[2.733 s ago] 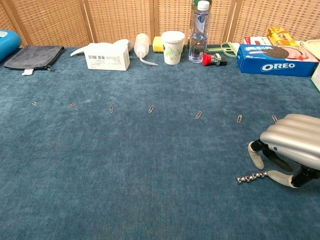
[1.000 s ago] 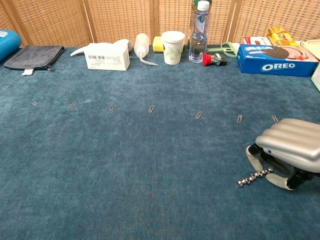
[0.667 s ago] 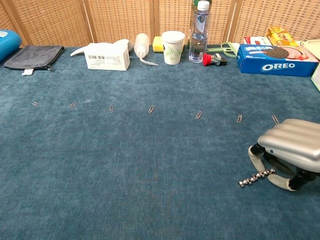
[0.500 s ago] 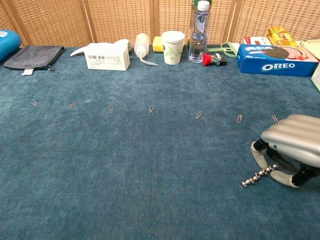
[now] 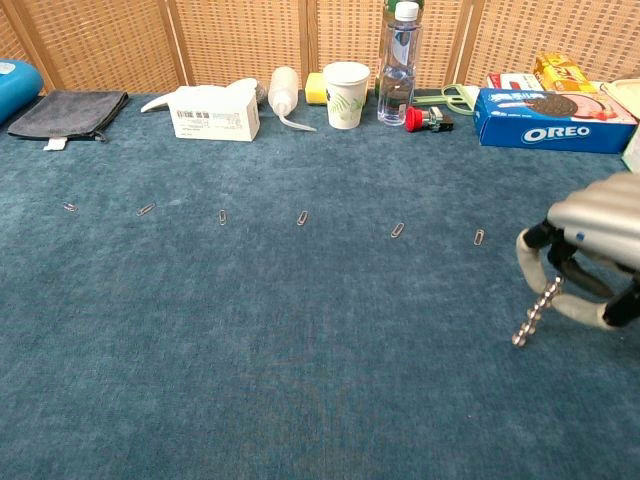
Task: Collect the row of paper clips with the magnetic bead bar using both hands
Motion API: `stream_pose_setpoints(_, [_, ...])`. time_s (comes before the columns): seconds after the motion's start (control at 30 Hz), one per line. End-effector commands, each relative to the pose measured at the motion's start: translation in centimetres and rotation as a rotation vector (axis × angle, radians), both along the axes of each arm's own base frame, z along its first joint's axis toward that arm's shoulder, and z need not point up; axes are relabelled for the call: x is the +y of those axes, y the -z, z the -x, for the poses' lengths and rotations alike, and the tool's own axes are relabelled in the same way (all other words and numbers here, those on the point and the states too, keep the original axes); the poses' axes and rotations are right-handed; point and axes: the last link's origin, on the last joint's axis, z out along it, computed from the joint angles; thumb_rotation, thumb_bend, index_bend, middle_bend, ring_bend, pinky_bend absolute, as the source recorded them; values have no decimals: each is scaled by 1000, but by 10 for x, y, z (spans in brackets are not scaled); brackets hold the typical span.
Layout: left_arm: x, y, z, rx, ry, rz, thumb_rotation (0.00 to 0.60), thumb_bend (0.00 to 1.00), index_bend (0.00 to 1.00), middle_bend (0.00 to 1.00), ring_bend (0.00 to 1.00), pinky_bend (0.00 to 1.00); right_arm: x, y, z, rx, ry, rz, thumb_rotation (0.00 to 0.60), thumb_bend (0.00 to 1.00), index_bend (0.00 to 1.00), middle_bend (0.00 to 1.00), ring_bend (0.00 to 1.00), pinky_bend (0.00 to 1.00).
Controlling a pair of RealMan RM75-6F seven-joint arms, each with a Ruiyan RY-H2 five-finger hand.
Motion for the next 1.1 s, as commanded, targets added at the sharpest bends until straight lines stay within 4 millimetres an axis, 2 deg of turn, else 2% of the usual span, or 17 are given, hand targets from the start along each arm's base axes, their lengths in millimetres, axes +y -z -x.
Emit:
stream_pose_setpoints(0.03, [0,0,-1,-2,3,-2,294,505,148,252,198,268,-1,-10,-5,-29,-10,23,600,446,625,803,840,903])
stream_pose_setpoints(0.57, [-2,0,-2,-10,13,-10,291,505,147,252,197,268,-28,-41,-11,-121,5,141,600,446,632,806,845,903])
stream_pose_setpoints(1.1, [-2,4,-1,-13,15,0,292,505,147,252,197,268,-65,-32,-3,-88,44,182,600,446,634,809,848,904])
